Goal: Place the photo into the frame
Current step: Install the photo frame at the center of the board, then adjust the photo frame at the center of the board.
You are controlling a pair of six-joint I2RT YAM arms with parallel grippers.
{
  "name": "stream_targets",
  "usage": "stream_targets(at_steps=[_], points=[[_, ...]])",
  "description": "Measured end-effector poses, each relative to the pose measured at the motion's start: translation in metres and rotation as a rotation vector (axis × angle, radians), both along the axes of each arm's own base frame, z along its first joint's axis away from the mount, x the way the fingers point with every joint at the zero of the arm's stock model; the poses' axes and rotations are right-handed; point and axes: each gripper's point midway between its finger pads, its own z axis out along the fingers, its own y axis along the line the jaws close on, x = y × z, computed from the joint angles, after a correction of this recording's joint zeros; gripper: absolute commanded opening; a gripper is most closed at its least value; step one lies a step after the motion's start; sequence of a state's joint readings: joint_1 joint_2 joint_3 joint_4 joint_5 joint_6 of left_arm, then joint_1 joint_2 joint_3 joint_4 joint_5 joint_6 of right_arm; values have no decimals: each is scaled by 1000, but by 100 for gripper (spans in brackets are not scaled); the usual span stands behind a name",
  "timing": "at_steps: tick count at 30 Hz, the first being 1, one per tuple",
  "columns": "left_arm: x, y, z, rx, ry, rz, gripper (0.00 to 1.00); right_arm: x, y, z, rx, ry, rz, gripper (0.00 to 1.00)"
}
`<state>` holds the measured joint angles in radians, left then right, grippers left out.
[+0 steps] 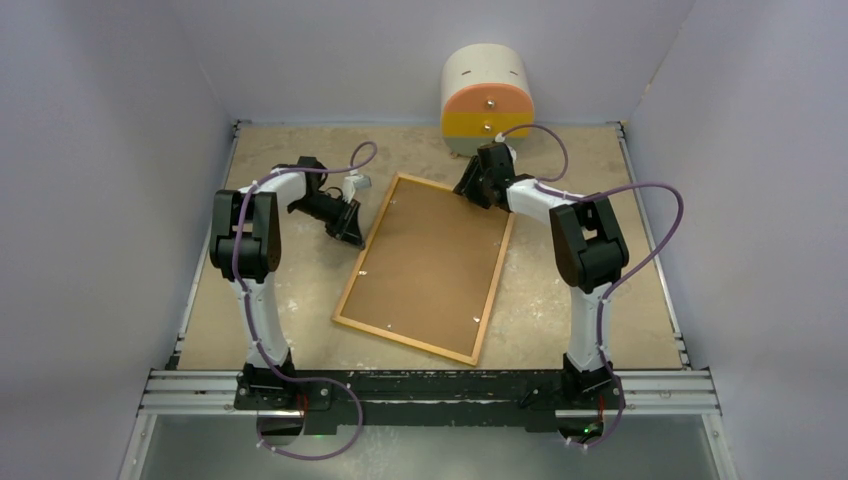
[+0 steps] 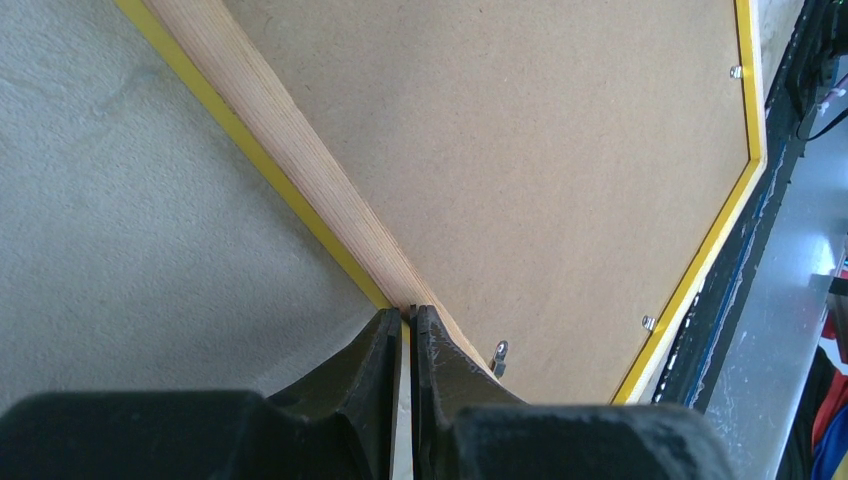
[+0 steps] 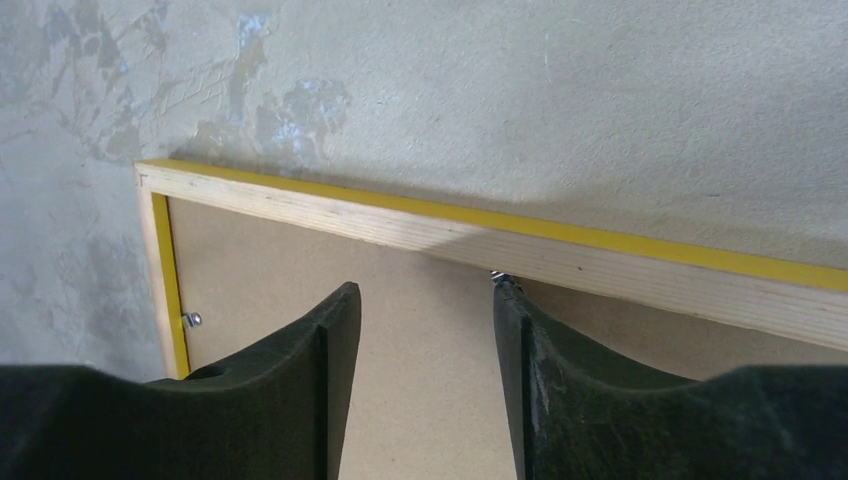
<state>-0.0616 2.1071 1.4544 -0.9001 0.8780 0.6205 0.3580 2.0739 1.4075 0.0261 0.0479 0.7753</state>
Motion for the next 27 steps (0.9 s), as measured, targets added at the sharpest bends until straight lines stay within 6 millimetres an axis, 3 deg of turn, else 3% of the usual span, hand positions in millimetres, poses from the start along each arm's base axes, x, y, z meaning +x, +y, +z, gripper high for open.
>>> stream_targets(at_steps=[8, 14, 18, 23, 27], points=[[-11, 7, 4, 26, 21, -20, 22, -16, 22, 15, -9, -8, 64, 76], [-11, 33, 18, 49, -21, 9, 23, -60, 77, 46, -58, -44, 199, 77], [-27, 48, 9, 82, -15, 35, 21, -93, 110, 46, -90, -29, 287, 75], [-76, 30, -14, 102, 76, -23, 17, -110, 114, 38, -124, 10, 314, 72], [-90, 15, -12, 109, 47, -68, 18, -113, 106, 33, -154, 34, 304, 72]])
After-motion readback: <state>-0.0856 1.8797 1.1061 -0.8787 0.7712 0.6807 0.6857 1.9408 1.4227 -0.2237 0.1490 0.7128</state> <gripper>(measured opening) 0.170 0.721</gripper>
